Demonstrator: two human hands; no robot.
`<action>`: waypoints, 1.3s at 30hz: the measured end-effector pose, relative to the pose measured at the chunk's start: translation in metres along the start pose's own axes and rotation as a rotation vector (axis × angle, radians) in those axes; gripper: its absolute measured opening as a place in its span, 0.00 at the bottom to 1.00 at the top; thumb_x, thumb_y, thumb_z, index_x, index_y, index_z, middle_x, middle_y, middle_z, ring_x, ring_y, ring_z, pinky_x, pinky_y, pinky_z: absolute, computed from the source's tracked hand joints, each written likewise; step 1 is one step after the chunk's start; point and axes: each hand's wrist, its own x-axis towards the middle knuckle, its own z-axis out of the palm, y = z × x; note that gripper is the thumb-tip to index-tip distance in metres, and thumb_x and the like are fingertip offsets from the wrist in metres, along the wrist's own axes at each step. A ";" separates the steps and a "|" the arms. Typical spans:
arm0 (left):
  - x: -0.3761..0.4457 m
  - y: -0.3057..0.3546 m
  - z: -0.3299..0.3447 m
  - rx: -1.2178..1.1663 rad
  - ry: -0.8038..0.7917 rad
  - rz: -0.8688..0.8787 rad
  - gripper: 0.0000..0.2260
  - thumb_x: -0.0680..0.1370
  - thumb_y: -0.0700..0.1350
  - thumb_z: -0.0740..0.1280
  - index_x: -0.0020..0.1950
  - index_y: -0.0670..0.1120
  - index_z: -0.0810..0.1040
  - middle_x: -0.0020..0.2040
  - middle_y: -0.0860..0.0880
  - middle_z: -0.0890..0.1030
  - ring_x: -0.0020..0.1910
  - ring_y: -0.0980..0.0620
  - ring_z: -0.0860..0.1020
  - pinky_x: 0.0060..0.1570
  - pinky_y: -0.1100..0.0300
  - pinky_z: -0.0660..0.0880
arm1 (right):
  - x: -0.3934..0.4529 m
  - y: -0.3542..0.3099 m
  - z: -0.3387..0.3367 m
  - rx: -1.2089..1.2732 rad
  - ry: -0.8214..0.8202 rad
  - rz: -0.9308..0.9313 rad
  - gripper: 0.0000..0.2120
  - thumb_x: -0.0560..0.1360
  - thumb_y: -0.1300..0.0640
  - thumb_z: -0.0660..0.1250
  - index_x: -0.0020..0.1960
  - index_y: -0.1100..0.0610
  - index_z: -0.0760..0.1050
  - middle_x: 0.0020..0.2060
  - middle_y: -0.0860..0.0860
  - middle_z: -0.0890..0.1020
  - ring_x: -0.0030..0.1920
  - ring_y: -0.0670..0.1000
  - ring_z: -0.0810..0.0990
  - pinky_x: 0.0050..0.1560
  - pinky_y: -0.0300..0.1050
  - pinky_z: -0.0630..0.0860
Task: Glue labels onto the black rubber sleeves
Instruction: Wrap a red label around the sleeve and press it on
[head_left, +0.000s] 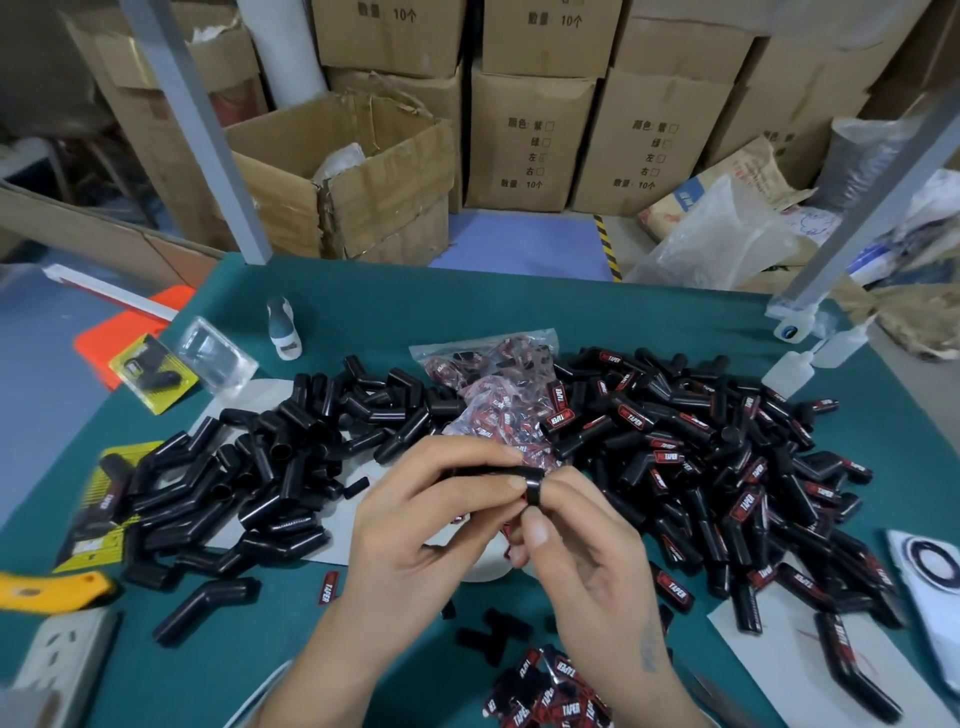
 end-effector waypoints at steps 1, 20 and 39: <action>0.000 0.000 0.000 -0.007 0.003 -0.004 0.07 0.79 0.39 0.74 0.57 0.48 0.85 0.60 0.52 0.83 0.57 0.46 0.83 0.54 0.54 0.80 | 0.001 -0.001 -0.001 0.010 -0.001 0.005 0.12 0.82 0.52 0.62 0.44 0.55 0.78 0.40 0.49 0.76 0.41 0.56 0.78 0.42 0.56 0.77; 0.001 -0.003 -0.003 -0.153 0.038 -0.017 0.09 0.77 0.34 0.75 0.56 0.42 0.85 0.59 0.48 0.85 0.56 0.44 0.85 0.56 0.54 0.80 | 0.002 0.007 0.001 0.234 0.053 0.056 0.15 0.84 0.43 0.65 0.46 0.52 0.80 0.38 0.49 0.76 0.40 0.50 0.76 0.47 0.39 0.76; 0.002 -0.013 0.001 -0.188 0.054 -0.156 0.13 0.80 0.42 0.75 0.59 0.58 0.79 0.59 0.51 0.86 0.58 0.43 0.85 0.51 0.54 0.82 | 0.013 0.015 0.000 0.251 -0.016 0.156 0.09 0.82 0.45 0.65 0.50 0.46 0.83 0.38 0.44 0.76 0.38 0.46 0.75 0.45 0.37 0.74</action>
